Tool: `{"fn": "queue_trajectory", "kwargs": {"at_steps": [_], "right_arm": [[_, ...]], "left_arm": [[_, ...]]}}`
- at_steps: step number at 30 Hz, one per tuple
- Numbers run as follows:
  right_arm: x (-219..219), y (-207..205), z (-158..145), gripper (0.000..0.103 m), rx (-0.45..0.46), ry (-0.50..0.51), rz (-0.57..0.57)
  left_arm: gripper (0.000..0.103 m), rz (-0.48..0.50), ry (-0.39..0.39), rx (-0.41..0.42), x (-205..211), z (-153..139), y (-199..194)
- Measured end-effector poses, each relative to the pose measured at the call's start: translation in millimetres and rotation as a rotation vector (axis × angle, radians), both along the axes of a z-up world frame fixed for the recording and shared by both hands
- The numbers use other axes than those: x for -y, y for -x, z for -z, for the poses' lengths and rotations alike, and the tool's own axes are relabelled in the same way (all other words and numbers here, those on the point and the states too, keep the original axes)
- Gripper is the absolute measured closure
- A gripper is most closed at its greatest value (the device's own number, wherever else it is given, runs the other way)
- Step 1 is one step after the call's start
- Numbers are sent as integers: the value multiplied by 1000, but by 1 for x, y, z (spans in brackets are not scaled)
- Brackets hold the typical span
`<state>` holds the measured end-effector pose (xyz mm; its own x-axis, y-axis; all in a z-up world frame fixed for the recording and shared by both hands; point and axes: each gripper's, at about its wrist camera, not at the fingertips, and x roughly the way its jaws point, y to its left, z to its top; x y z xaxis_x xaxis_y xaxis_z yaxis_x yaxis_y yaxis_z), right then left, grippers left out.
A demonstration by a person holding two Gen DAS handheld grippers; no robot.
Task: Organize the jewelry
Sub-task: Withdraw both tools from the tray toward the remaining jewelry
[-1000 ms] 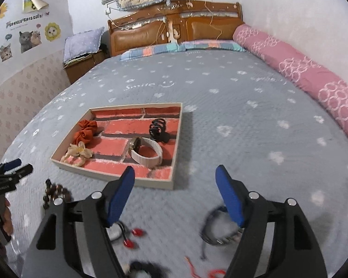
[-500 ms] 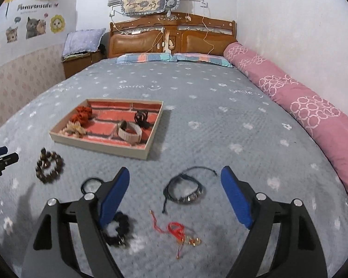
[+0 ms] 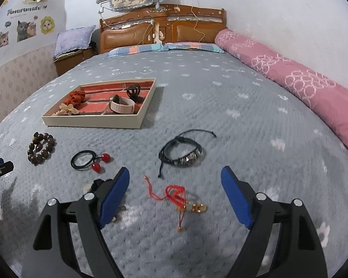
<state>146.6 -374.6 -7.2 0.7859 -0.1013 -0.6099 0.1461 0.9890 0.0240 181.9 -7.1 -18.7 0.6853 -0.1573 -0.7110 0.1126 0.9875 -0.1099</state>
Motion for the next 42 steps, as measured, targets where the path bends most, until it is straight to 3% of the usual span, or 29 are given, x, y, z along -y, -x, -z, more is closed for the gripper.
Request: {"fn": "queue_trajectory", "kwargs": {"at_steps": [12,16,30,42], "right_arm": [[-12,9,21,23,-23,-22,37],[-19,8,23,23,-33,5,25],[-8,6,29,23,-42,-40,57],[6,-24,19,24,-36,39,66]], "left_arm": [[5,-53,4,-5,-21,18,-2],[6,-52,-2,-10,-20,22,-5],[6,-31,11,18,-19,18,1],[14,-27,18,18,-22,9,-39]]}}
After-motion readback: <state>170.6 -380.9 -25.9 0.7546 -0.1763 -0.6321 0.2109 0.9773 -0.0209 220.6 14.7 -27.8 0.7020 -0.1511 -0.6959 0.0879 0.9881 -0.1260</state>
